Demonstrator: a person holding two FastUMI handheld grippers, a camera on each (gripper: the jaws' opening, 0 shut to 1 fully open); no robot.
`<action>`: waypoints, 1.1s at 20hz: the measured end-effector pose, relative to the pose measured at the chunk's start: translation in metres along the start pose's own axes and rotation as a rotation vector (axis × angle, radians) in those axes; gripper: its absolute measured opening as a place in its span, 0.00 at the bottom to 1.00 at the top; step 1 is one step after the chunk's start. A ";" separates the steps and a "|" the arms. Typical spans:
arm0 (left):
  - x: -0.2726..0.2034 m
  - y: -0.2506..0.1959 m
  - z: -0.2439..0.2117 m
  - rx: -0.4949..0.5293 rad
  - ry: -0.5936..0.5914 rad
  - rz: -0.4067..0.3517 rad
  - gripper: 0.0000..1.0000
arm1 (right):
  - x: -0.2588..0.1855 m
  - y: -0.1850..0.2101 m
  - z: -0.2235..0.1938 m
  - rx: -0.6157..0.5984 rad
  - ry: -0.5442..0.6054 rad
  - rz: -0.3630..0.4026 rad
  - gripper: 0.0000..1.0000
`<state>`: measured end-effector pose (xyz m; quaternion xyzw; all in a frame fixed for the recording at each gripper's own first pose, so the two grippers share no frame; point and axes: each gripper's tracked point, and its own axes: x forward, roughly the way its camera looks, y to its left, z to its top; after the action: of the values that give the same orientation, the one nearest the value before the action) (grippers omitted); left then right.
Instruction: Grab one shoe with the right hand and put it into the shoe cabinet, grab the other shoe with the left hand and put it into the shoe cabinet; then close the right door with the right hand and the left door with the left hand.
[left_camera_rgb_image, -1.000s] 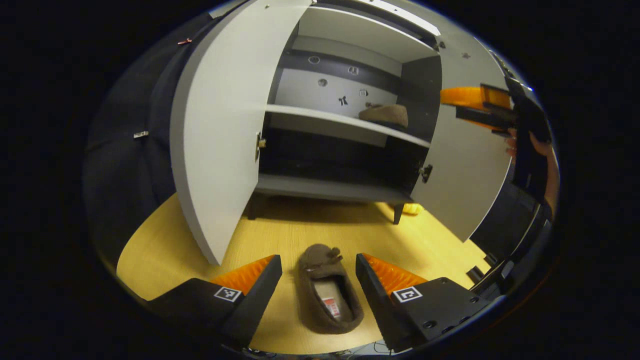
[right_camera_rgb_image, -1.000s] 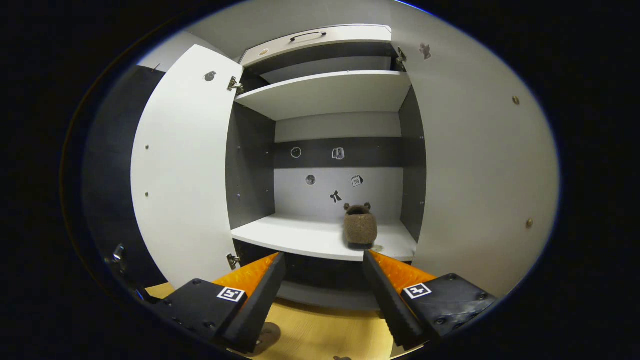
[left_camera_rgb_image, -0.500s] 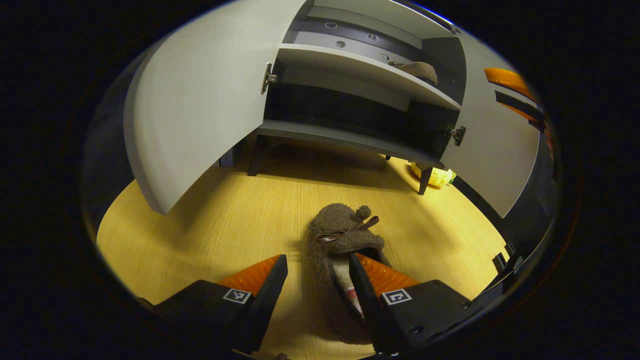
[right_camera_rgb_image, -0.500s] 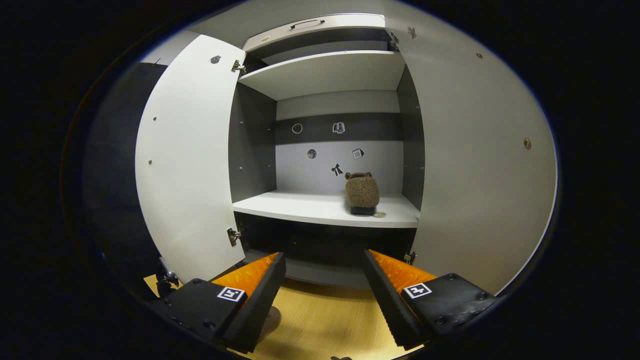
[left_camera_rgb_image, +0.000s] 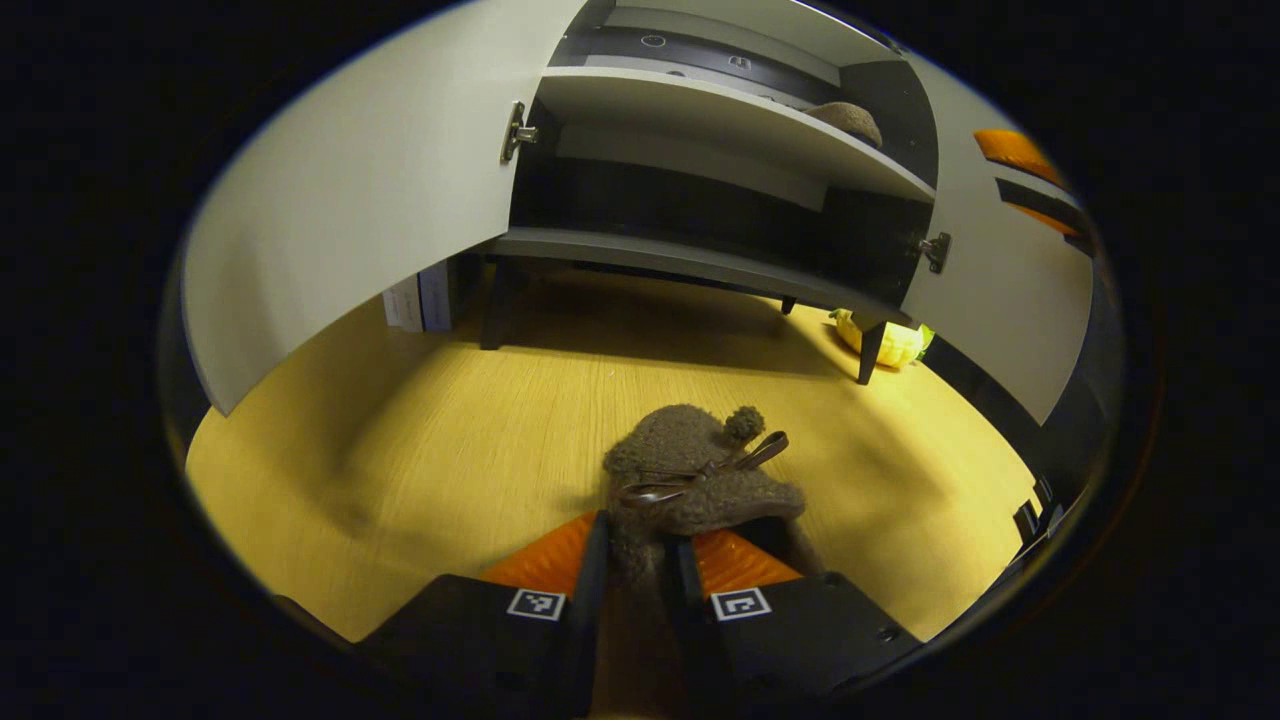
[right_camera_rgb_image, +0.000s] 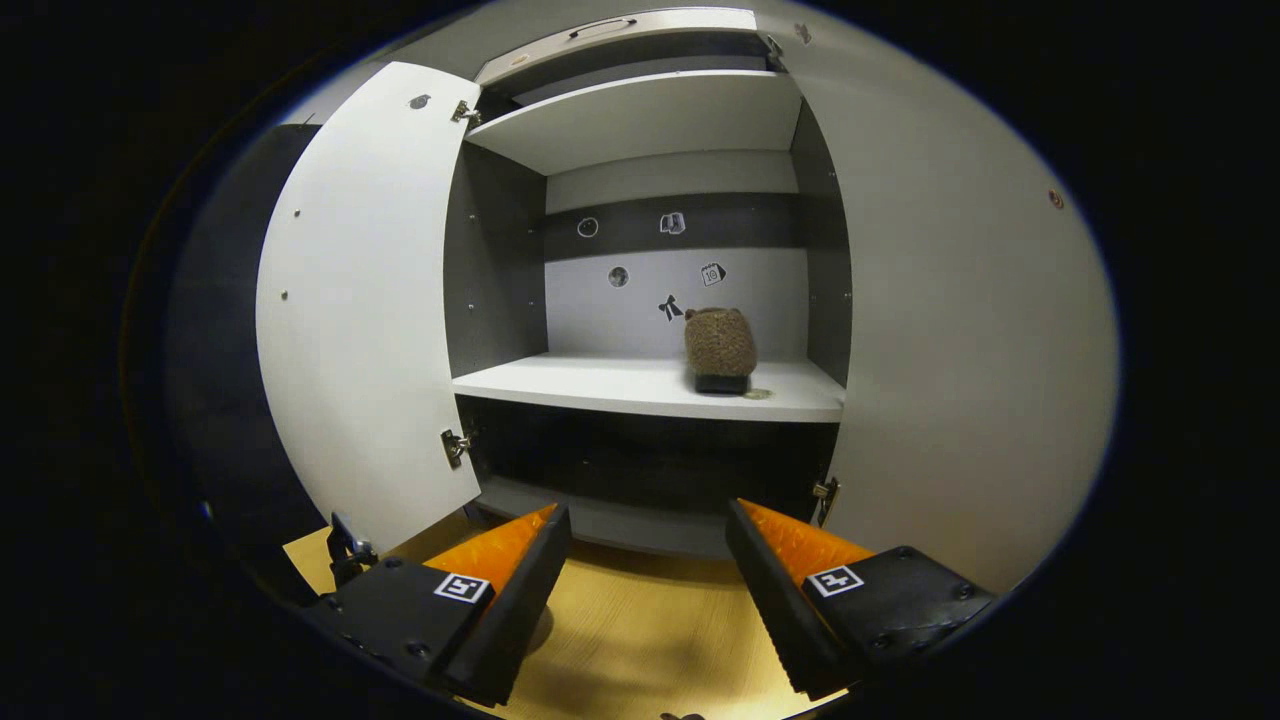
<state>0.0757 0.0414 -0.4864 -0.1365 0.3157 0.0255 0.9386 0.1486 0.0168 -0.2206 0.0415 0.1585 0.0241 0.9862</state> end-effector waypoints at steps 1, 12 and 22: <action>0.002 0.004 0.003 -0.011 -0.009 0.014 0.32 | 0.000 0.000 -0.003 0.006 0.007 0.003 0.99; -0.079 -0.037 0.088 0.074 -0.114 -0.002 0.05 | -0.007 0.010 0.002 0.010 0.050 0.039 0.99; -0.171 -0.068 0.323 0.120 -0.438 0.051 0.05 | -0.023 0.014 0.050 0.070 -0.005 0.075 0.99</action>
<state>0.1369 0.0702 -0.1210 -0.0638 0.1087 0.0593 0.9903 0.1422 0.0252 -0.1650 0.0820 0.1553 0.0554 0.9829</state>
